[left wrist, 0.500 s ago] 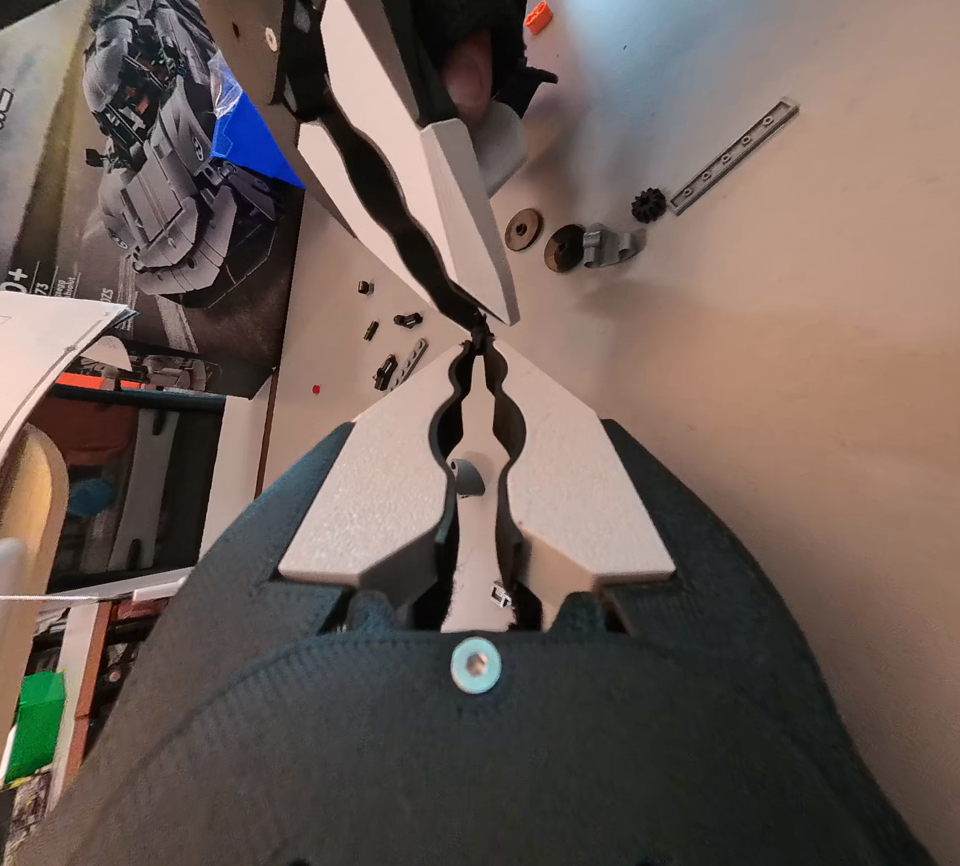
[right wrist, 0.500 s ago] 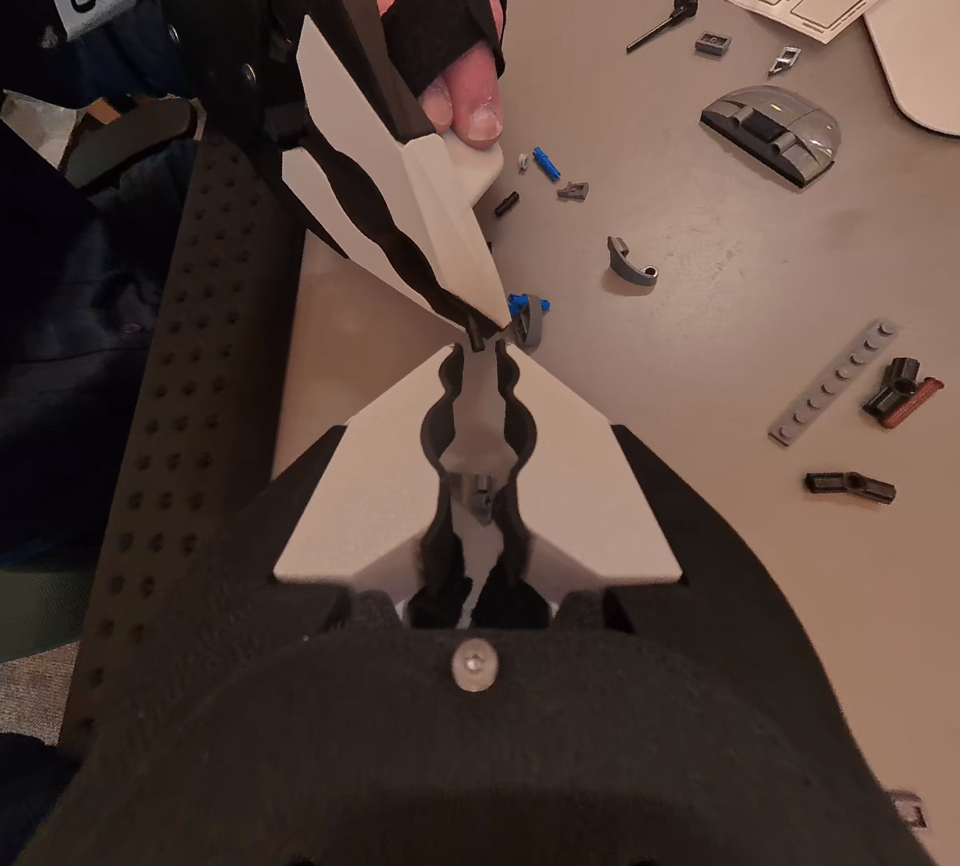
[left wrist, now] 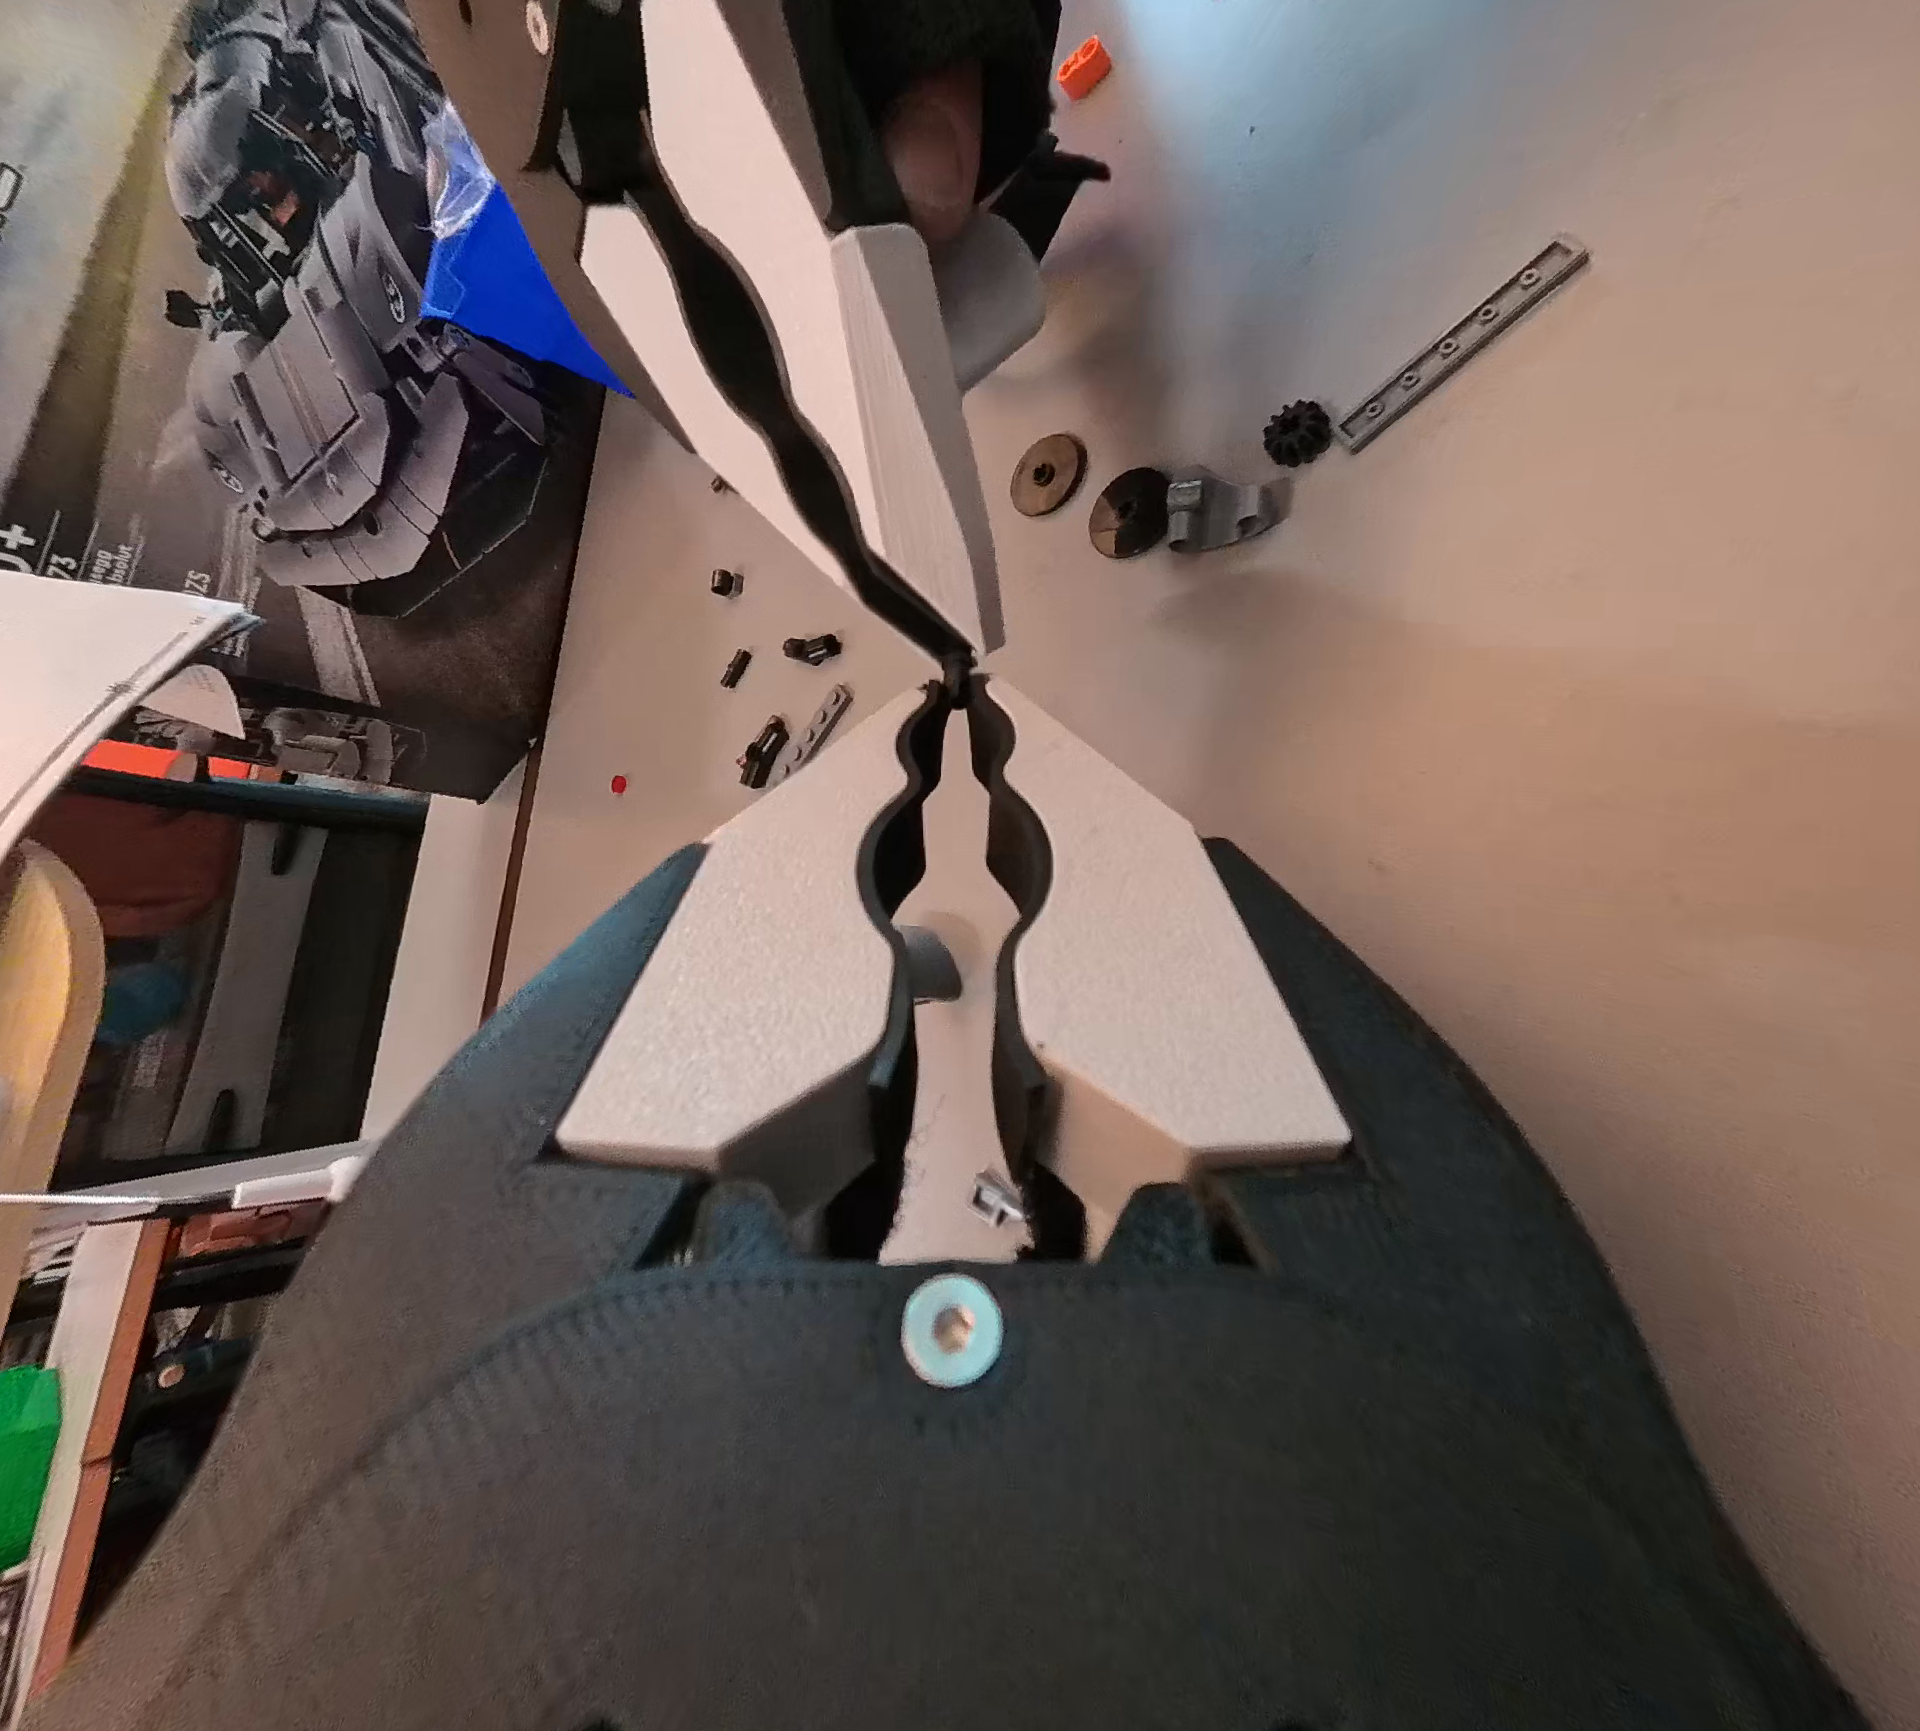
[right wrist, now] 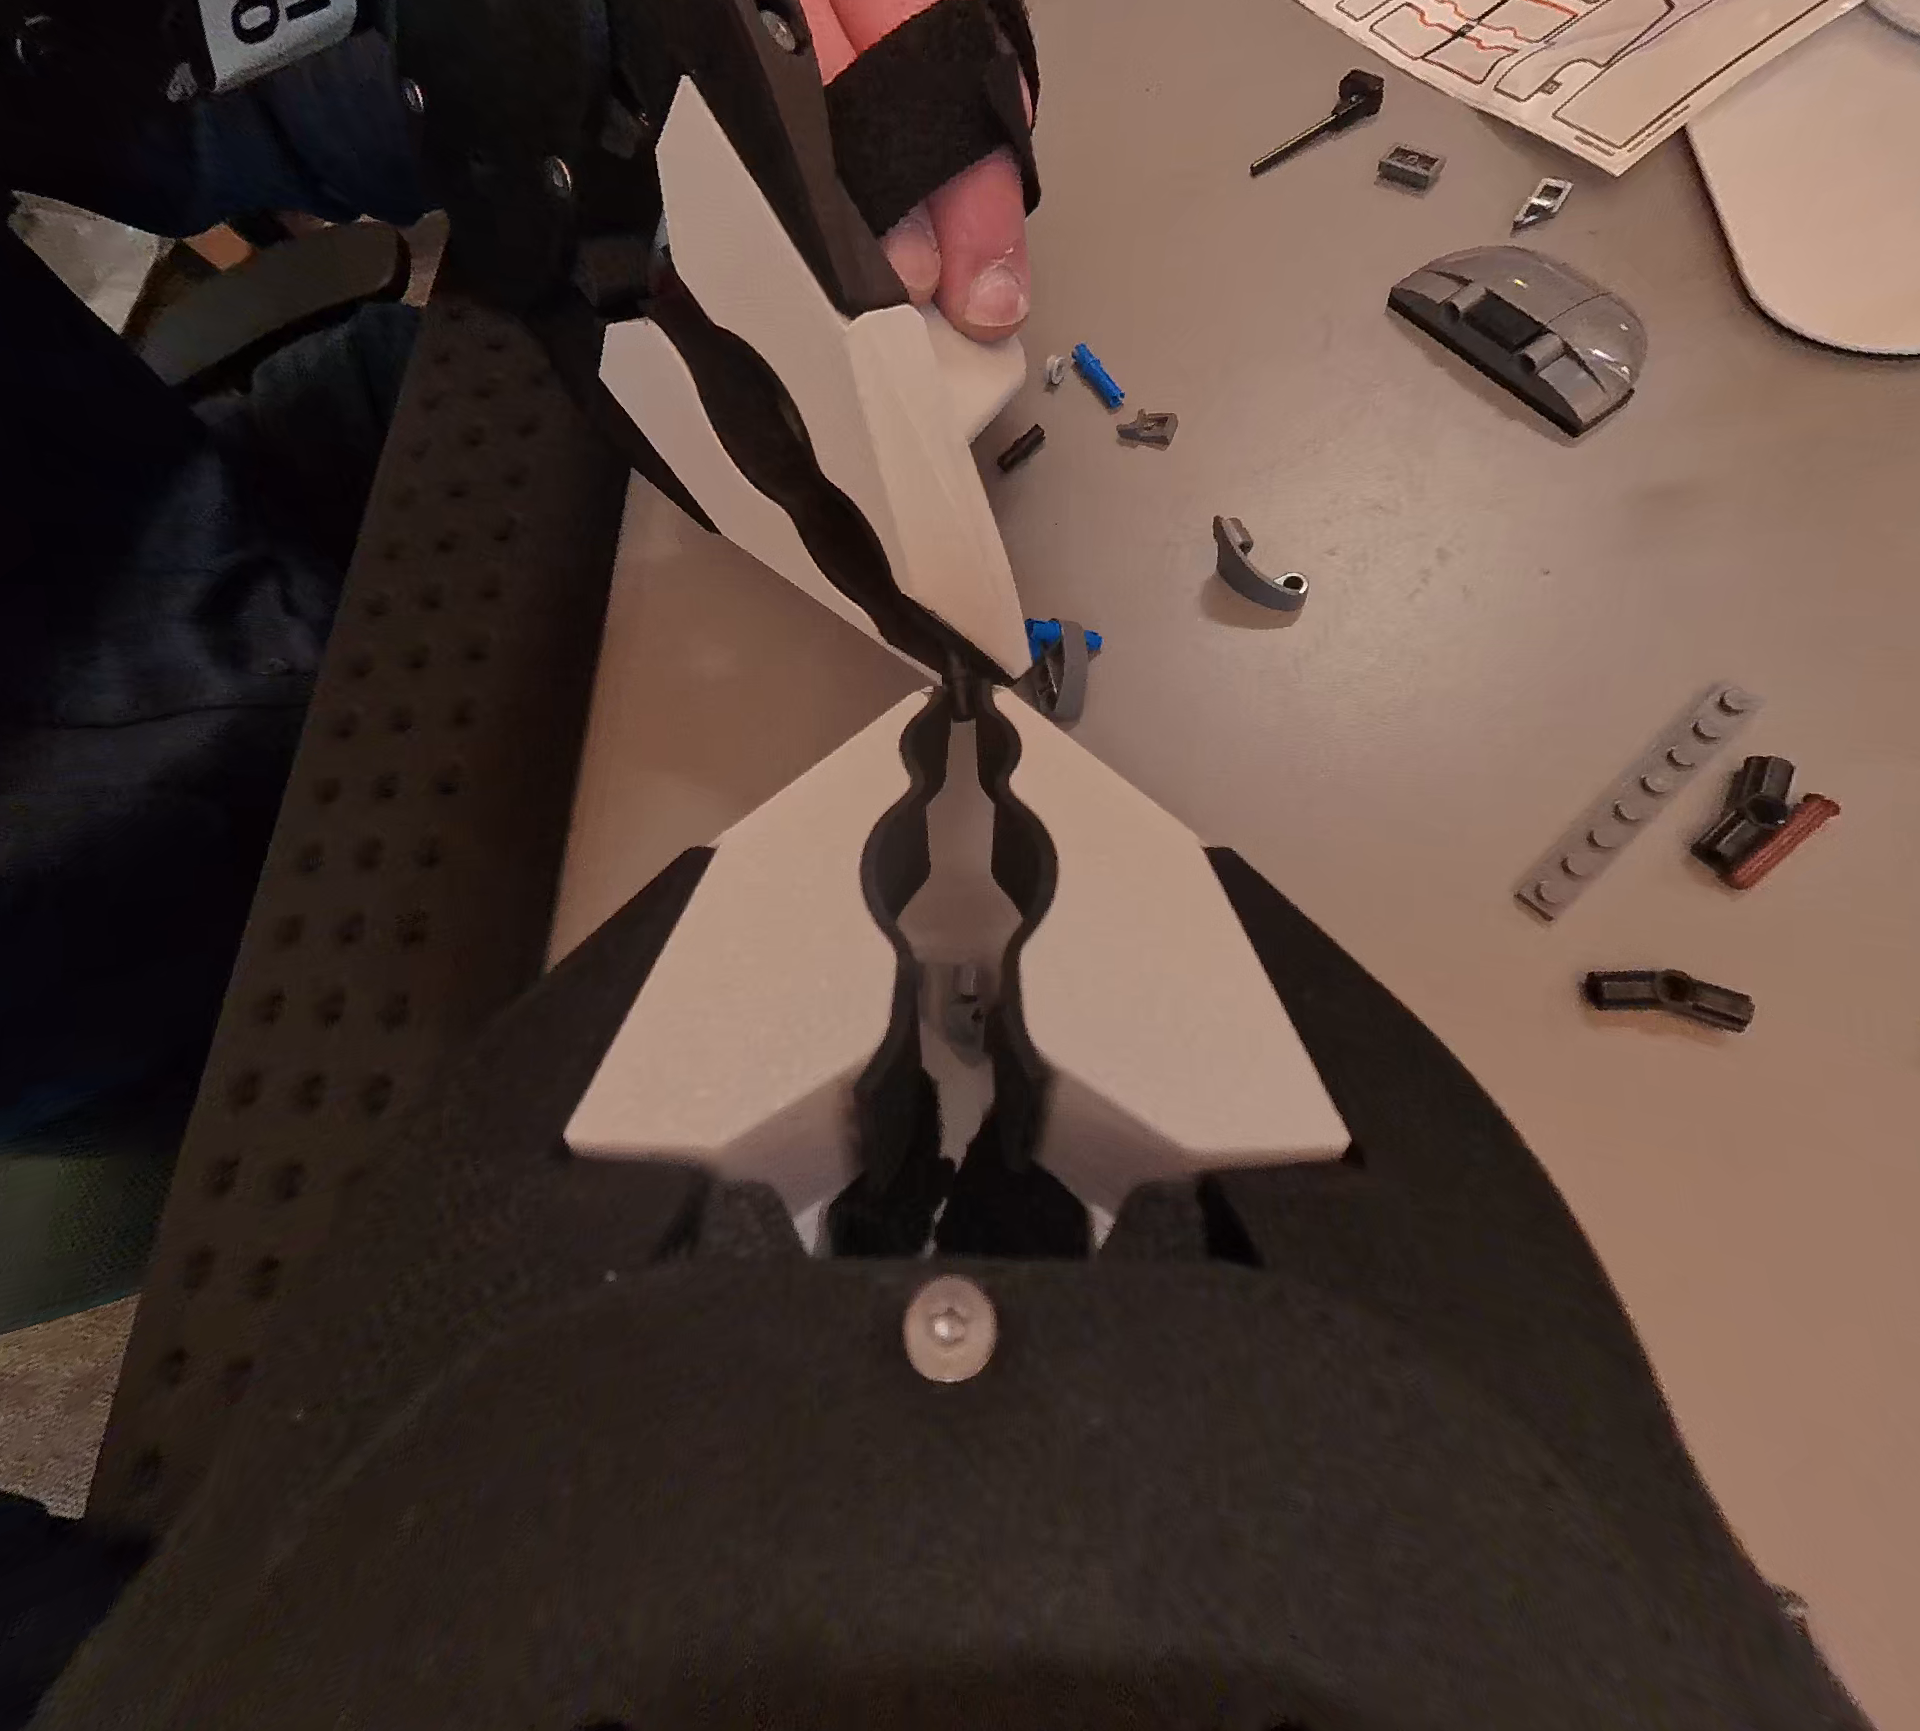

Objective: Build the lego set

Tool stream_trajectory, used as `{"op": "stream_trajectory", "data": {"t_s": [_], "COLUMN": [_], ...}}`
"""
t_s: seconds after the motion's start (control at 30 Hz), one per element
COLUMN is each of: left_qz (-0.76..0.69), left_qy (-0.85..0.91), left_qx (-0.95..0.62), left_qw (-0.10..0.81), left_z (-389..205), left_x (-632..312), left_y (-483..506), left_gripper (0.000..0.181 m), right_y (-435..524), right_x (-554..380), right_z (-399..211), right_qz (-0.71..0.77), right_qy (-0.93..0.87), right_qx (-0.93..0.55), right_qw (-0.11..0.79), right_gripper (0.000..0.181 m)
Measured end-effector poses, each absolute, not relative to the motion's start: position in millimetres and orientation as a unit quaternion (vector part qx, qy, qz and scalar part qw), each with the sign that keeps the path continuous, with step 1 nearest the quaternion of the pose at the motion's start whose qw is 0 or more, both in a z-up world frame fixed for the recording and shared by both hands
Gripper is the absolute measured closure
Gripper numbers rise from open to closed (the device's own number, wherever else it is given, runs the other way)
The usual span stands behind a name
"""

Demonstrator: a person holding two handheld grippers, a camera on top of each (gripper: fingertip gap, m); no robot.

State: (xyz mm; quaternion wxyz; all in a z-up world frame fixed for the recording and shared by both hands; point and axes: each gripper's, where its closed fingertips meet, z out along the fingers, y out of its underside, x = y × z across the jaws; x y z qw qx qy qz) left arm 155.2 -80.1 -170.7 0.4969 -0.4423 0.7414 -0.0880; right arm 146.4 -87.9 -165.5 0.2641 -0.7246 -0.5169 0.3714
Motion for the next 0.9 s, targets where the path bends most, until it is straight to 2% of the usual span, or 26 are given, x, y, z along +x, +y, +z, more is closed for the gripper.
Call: {"op": "stream_trajectory", "data": {"t_s": [0.33, 0.77, 0.87, 0.9], "left_qz": [-0.099, -0.132, -0.144, -0.158], "left_qy": [0.742, 0.746, 0.761, 0.760], "left_qx": [-0.471, -0.518, -0.531, -0.532], "left_qw": [0.466, 0.398, 0.344, 0.338], "left_z": [-178.3, -198.2, -208.6, -208.2], "left_x": [146.4, 134.9, 127.5, 126.4], "left_y": [-69.9, -63.5, -67.2, -69.9], "left_gripper": [0.167, 0.169, 0.154, 0.155], "right_y": [-84.1, -83.0, -83.5, -83.6], "right_x": [152.7, 156.2, 155.9, 155.5], "right_z": [-170.3, -190.9, -194.9, -195.9], "right_qz": [0.352, 0.310, 0.306, 0.304], "right_qy": [-0.512, -0.524, -0.526, -0.528], "right_qx": [-0.740, -0.759, -0.761, -0.761], "right_qw": [0.259, 0.232, 0.226, 0.225], "right_gripper": [0.178, 0.178, 0.178, 0.178]}}
